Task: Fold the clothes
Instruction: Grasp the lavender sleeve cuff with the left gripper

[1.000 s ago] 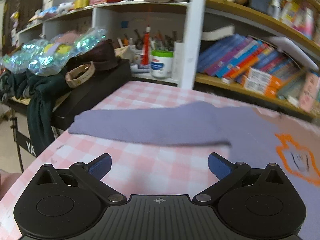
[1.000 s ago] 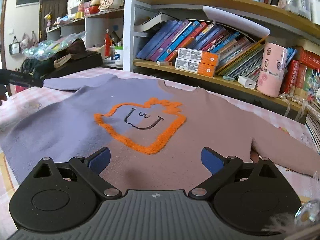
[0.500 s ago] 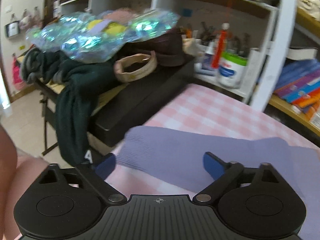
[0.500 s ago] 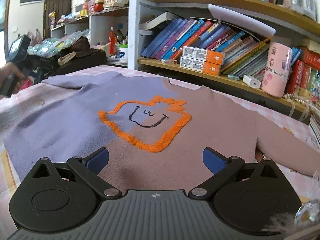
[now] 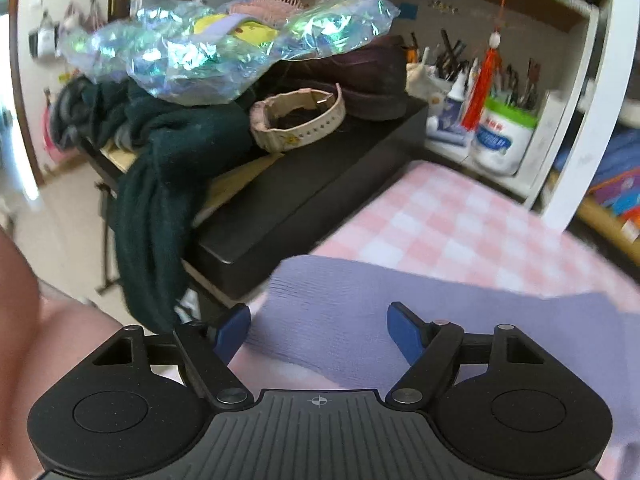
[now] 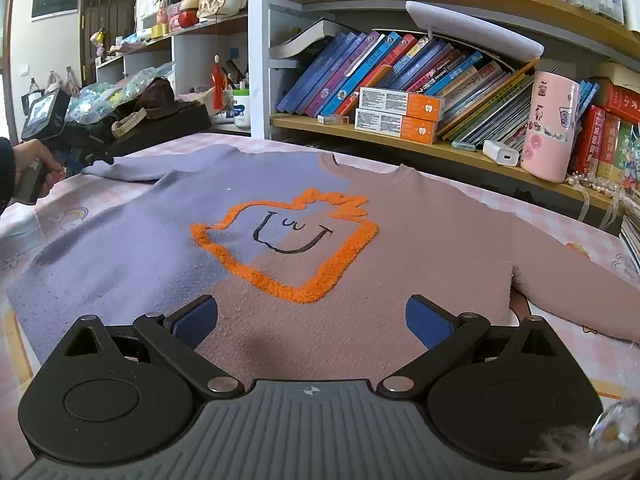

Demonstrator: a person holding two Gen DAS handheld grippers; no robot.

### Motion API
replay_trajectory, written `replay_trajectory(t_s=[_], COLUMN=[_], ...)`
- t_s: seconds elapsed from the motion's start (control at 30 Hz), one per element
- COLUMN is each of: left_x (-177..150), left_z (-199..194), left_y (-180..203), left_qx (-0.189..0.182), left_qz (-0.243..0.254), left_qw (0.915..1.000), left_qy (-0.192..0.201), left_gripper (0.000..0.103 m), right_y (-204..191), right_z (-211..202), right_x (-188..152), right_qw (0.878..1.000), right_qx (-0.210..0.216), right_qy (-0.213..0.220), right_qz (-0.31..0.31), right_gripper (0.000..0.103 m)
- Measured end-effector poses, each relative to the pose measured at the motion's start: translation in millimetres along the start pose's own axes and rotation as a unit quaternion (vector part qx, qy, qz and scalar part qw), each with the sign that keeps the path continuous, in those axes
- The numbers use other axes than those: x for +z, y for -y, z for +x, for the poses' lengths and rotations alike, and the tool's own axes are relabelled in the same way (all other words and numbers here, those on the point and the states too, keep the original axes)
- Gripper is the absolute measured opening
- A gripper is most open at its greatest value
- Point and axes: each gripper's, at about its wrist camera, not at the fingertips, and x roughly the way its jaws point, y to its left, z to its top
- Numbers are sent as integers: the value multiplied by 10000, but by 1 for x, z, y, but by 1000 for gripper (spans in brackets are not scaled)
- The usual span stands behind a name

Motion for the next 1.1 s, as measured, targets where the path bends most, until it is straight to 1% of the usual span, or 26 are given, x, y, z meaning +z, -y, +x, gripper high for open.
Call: replay_trajectory(t_s=[0.13, 0.23, 0.37, 0.47, 0.5, 0.57, 0.63, 0.7, 0.77, 0.83, 0.87, 0.9, 0.97, 1.0, 1.03, 1.07, 1.1], left_x=[-1, -5, -12, -18, -19, -17, -10, -4, 1, 2, 2, 2, 0, 0, -1, -2, -3], left_z=[-1, -2, -6, -9, -8, -5, -1, 2, 3, 3, 3, 3, 3, 3, 3, 3, 3], left_y=[7, 21, 32, 51, 55, 54, 39, 22, 9, 1, -1, -3, -9, -13, -17, -22, -25], left_qx=[-570, -671, -1078, -1146, -1101, -924, -741, -665, -654, -685, -691, -685, -702, -726, -750, -775, -800], left_qz=[-298, -175, -399, 24, 177, 227, -117, -469, -715, -839, -861, -881, -961, -1022, -1083, -1141, -1171], left_qw=[9979, 9975, 9931, 9931, 9935, 9954, 9972, 9967, 9953, 9941, 9939, 9937, 9929, 9921, 9913, 9904, 9898], left_qy=[-77, -129, -217, -258, -244, -141, -14, 35, 38, 24, 28, 31, 46, 56, 66, 77, 90], left_gripper=[76, 76, 76, 76, 77, 75, 67, 65, 62, 49, 46, 40, 32, 24, 18, 15, 10], right_y=[1, 3, 6, 6, 6, 6, 5, 4, 3, 1, 1, 1, 3, 5, 5, 6, 6], right_z=[-1, -1, -1, -1, -1, -1, -1, 0, 0, 0, -1, -2, -6, -9, -14, -18, -23], right_x=[0, 0, 0, 0, 0, 0, 1, 1, 1, 1, 0, -1, -4, -6, -9, -12, -15], right_qw=[10000, 9999, 9998, 9998, 9998, 9998, 9999, 9999, 10000, 9999, 9999, 9998, 9992, 9987, 9982, 9976, 9970], right_qx=[25, 64, 81, 87, 88, 78, 58, 23, -26, -98, -140, -182, -244, -290, -366, -449, -532], right_qy=[9, 5, 10, 10, 9, 4, -3, -13, -21, -20, -35, -55, -97, -124, -144, -161, -179], right_qz=[21, 92, 188, 186, 181, 175, 159, 127, 79, 21, 48, 86, 294, 408, 462, 501, 541], right_gripper=[101, 101, 101, 101, 101, 102, 102, 102, 102, 102, 102, 102, 101, 101, 101, 100, 99])
